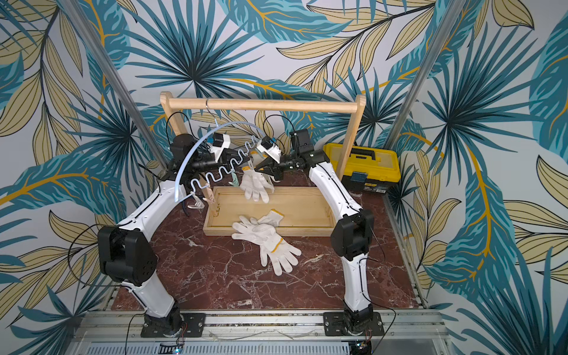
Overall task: Clip the gloves onto a hanger to dry
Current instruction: Clamp the glove onto the hanger.
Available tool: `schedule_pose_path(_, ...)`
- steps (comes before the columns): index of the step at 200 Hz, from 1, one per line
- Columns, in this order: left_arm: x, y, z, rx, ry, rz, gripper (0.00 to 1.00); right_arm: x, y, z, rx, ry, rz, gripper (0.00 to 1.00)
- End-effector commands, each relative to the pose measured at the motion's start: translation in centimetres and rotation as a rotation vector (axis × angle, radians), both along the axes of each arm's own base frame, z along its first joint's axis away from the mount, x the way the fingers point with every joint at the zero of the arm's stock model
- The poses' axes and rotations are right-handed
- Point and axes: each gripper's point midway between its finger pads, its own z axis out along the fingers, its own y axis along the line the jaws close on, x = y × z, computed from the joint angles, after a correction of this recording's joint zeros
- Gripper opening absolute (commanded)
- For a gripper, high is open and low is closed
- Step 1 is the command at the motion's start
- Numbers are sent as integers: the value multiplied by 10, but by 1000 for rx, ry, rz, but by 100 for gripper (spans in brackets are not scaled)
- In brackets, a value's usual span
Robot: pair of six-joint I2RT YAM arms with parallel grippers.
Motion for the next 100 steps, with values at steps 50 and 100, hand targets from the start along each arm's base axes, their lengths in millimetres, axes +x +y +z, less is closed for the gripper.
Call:
schedule_pose_path(50,-1,14,6,-3,-9,15,0,-20,0,32,32,-63,44,0)
schedule_pose_path(100,-3,14,6,-3,-9,11,0,-23,0,36,40,-69,54,0)
